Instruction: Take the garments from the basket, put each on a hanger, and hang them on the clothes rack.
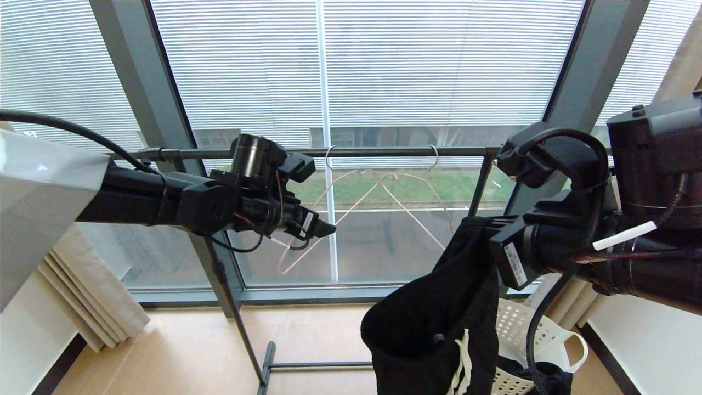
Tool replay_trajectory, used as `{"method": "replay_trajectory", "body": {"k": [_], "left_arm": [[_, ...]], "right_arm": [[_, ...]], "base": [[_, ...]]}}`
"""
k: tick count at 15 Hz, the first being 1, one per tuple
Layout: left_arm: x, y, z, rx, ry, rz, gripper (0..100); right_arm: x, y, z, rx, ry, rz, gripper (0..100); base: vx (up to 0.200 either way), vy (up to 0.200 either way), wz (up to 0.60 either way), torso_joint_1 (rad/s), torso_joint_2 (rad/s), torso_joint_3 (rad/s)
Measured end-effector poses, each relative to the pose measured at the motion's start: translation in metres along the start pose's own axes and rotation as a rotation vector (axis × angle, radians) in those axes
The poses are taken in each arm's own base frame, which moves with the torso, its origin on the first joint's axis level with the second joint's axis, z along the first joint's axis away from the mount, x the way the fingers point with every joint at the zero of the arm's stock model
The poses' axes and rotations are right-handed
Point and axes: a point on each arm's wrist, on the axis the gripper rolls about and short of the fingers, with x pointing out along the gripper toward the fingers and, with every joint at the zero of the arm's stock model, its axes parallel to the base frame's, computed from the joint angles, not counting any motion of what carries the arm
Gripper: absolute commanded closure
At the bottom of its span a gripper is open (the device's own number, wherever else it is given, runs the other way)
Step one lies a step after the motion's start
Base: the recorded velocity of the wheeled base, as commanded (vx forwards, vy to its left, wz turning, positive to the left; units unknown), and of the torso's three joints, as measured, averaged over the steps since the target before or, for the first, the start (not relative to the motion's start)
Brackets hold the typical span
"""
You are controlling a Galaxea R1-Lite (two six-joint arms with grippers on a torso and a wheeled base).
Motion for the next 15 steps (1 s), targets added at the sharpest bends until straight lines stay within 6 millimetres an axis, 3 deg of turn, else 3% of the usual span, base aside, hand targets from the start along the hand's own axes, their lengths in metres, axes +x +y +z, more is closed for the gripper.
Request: {"method": "replay_trajectory", "body": {"k": [6, 15], "left_arm": [[0.035, 0.027, -0.014, 0.031, 0.035, 0.032, 0], [0.06, 0.046, -0.018, 0.044, 0.014, 0.001, 0]], "right_arm": [[-0.008, -0.001, -0.004, -0.02, -0.008, 0.019, 100], [-0.004, 0.002, -0.008, -0.039, -0.066, 0.023, 100]], "base": [[0.0, 0.0, 0.0, 0.0, 0.0, 0.0], [0.0, 0.0, 0.0, 0.0, 0.0, 0.0]]}}
